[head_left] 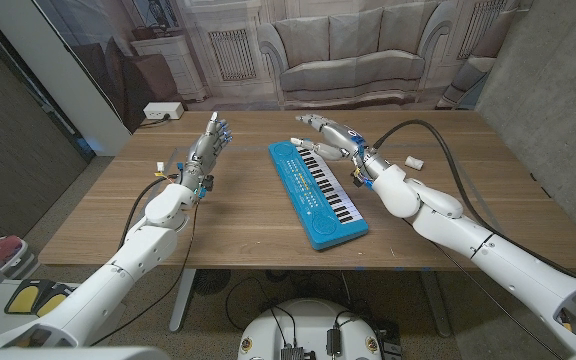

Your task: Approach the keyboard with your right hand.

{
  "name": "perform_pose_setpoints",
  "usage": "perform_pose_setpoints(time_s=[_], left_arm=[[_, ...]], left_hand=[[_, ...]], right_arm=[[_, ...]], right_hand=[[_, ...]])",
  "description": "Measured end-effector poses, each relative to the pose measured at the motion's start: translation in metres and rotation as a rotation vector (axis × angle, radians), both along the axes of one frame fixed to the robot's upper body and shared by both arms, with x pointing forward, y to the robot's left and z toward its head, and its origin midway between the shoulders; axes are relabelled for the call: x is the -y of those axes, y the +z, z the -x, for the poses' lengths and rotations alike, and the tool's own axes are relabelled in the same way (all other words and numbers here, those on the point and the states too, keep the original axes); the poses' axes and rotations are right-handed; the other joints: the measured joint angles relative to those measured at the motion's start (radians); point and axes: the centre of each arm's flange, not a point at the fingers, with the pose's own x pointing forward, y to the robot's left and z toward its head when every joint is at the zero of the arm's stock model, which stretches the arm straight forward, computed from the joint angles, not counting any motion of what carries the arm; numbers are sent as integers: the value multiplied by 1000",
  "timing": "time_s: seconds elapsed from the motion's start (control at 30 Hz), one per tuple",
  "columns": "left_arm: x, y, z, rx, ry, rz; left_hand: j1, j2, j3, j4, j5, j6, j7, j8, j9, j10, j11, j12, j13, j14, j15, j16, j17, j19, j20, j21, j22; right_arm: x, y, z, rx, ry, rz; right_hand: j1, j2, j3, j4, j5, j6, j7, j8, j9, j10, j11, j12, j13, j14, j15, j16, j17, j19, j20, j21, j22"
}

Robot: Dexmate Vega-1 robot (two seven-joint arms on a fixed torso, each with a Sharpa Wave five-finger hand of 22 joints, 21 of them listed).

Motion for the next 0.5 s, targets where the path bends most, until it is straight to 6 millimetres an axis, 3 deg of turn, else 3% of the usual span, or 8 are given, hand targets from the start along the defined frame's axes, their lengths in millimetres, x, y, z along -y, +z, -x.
perform_pose_setpoints(time_s=[0.43, 0.5], left_arm=[[0, -1, 1, 0, 3, 2], [0, -1, 1, 0, 3, 2]], left_hand=[[0, 0, 0, 0, 0, 4, -4, 0, 0, 0, 0, 0, 0, 3, -3, 0, 0, 0, 0, 0, 0], [0, 0, 0, 0, 0, 5, -5, 0, 0, 0, 0, 0, 0, 6, -5, 0, 0, 0, 0, 0, 0]], right_arm=[[-6, -4, 0, 20, -29, 48], [-7, -4, 0, 22, -32, 55]], right_hand=[[0, 0, 0, 0, 0, 5, -5, 0, 2, 0, 0, 0, 0, 10, -9, 0, 0, 1, 0, -8, 0], [3, 3, 0, 0, 0, 5, -5, 0, 5, -5, -5, 0, 0, 24, -17, 0, 0, 21, -1, -8, 0]])
